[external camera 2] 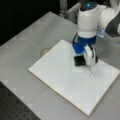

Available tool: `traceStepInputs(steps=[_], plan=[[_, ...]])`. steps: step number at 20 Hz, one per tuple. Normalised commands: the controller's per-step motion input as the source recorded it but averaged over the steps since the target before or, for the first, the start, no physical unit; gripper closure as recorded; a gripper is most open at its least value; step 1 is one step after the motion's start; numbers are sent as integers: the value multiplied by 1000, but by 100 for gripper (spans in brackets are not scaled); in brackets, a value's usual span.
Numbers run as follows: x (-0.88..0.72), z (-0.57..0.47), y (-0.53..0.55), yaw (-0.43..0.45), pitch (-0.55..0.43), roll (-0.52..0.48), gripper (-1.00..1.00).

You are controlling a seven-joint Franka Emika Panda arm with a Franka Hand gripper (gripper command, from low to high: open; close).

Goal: Erasing curve lines

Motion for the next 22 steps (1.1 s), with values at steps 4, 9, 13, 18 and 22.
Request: traceStepInputs(steps=[4, 9, 13, 18, 22], plan=[[-203, -219, 32, -50, -154, 110, 100], [-266, -268, 44, -54, -142, 95, 100], [-256, -284, 128, -80, -137, 84, 100], [-195, -313, 249, -102, -148, 81, 100], [-163, -354, 304, -133, -157, 75, 100]])
